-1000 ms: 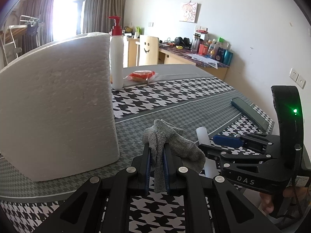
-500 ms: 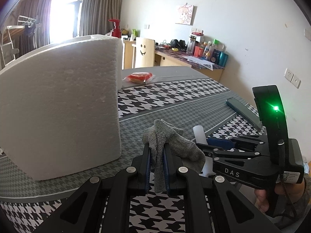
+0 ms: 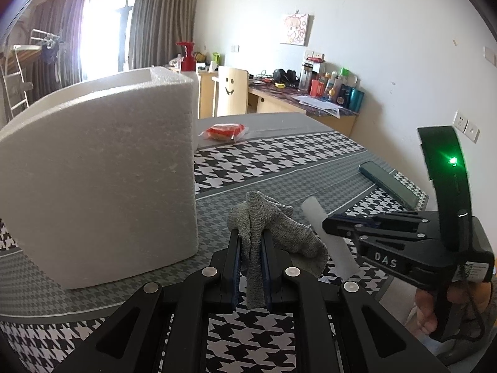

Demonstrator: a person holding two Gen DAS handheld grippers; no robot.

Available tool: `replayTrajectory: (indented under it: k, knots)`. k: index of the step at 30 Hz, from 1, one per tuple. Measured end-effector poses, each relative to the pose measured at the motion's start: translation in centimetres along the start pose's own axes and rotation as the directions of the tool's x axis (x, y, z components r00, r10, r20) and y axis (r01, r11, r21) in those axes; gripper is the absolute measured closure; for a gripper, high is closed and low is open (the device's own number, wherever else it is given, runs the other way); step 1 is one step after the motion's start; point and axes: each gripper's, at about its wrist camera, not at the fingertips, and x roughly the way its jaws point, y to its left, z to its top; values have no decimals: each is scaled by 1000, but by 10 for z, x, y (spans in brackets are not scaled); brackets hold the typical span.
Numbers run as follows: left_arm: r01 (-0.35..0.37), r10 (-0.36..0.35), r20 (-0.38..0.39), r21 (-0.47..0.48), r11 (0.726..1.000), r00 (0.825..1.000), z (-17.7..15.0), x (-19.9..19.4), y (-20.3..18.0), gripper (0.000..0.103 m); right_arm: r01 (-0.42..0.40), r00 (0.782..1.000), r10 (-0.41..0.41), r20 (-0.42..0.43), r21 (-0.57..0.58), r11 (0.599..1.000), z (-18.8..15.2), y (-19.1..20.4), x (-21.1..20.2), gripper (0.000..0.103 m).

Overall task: Organize soft objects
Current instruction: 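Lift the grey cloth and white tube with both tools toward the foam box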

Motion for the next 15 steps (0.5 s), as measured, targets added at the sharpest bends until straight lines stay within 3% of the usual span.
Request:
replayTrajectory:
  k: [15]
  knots:
    - [-27, 27, 47, 6, 1000, 999, -4, -27, -10, 91, -22, 996, 25, 91, -34, 999, 5, 7, -33, 93]
